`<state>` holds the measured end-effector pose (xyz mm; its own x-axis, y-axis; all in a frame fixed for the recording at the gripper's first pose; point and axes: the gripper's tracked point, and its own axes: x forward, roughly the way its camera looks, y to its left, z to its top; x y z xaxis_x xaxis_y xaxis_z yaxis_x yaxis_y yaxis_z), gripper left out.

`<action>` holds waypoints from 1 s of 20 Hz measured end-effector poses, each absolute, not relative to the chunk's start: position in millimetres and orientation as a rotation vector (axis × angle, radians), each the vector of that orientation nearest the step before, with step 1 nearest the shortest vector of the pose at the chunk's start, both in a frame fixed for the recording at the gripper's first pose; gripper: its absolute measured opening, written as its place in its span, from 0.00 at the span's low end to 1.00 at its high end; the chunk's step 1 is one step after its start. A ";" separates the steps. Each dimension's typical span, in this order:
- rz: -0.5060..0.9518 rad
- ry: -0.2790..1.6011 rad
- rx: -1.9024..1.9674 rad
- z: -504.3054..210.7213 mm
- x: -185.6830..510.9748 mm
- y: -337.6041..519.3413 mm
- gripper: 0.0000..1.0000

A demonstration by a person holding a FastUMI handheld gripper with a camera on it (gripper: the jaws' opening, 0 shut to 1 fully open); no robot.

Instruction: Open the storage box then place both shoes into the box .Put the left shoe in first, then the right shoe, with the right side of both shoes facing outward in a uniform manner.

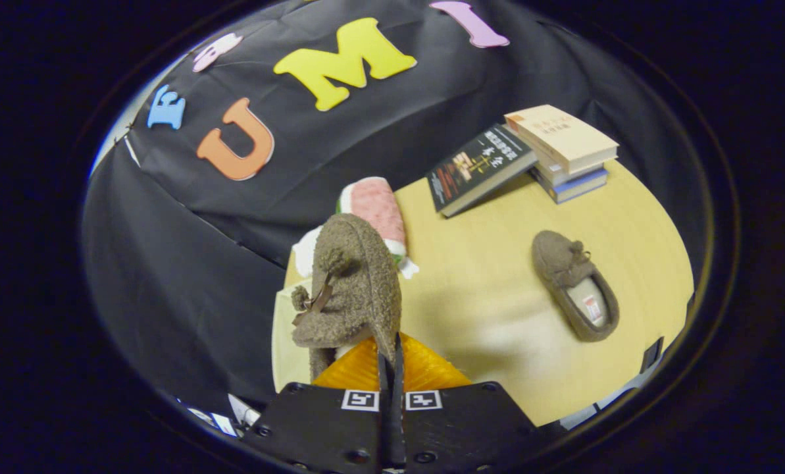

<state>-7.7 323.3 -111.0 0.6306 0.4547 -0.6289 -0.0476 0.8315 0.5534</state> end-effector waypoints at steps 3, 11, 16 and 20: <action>0.321 0.844 0.523 -94.6 -4.1 372.4 0.00; 0.345 0.998 0.513 -145.3 -5.0 505.5 0.00; 0.280 1.089 0.473 -194.9 -3.7 528.7 0.00; 0.218 1.189 0.482 -241.4 1.2 538.4 0.00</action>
<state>1.2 538.4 -241.4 0.3669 0.4097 -0.8352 0.0874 0.8787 0.4694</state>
